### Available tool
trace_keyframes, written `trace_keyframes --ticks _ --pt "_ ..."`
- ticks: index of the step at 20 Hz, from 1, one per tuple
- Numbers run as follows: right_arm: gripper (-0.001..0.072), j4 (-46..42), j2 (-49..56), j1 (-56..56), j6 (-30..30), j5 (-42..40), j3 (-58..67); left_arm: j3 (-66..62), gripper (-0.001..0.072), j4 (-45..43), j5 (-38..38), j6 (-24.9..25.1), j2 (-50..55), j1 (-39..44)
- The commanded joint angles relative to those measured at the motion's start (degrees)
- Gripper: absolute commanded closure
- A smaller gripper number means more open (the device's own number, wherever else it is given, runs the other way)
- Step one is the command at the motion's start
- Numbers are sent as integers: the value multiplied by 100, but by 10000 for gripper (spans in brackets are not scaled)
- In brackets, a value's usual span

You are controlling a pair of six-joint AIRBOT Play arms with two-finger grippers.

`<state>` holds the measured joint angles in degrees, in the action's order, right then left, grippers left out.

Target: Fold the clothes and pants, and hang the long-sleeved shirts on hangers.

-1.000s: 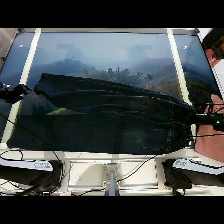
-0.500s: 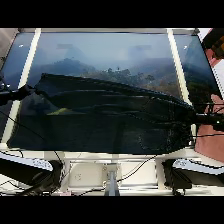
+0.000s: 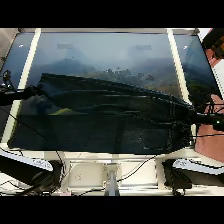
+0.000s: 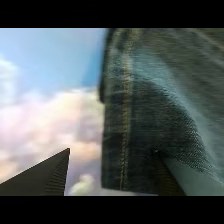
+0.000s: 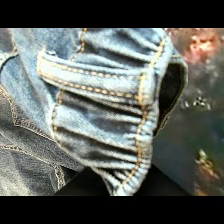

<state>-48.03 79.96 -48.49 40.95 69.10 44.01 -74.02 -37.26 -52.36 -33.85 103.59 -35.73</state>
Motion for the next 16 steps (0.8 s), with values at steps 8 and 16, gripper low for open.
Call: trace_keyframes --ticks 8,16 --pt "659 -2 -2 -2 52 -4 0 2 303 844 -927 254 129 31" --pt "658 9 -4 -2 229 68 4 -105 672 1373 -1091 540 155 72"
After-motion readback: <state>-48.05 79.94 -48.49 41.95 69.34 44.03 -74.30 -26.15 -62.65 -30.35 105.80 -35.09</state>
